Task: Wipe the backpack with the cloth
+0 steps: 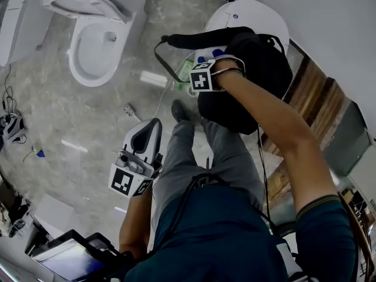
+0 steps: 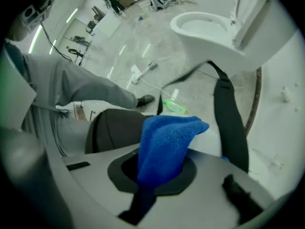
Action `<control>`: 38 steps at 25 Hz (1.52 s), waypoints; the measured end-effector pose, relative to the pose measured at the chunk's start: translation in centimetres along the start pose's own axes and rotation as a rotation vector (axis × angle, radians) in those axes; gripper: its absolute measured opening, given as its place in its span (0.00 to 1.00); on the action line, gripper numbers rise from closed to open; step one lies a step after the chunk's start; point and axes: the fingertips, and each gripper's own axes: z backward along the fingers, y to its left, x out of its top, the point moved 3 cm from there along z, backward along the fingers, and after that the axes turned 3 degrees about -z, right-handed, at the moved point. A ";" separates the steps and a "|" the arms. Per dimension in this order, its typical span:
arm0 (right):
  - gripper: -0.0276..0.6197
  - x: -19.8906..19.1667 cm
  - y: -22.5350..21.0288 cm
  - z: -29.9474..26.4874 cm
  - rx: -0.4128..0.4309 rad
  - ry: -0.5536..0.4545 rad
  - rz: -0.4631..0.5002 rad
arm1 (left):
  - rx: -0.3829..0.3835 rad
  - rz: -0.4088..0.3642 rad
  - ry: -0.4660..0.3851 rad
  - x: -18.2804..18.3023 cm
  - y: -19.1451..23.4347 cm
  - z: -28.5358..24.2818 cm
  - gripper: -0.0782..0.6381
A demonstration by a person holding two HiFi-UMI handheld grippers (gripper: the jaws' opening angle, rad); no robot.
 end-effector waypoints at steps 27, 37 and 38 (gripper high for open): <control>0.06 -1.9 21.7 -9.7 -0.182 -0.815 -1.033 | -0.248 -0.077 0.173 -2.3 -5.5 -5.5 0.11; 0.06 -14.4 26.6 -20.0 0.166 -0.937 -1.970 | -0.307 -0.104 0.216 -2.9 -7.4 -7.0 0.11; 0.06 -15.0 26.9 -19.5 0.176 -0.984 -2.062 | -0.307 -0.107 0.218 -2.8 -7.4 -7.1 0.11</control>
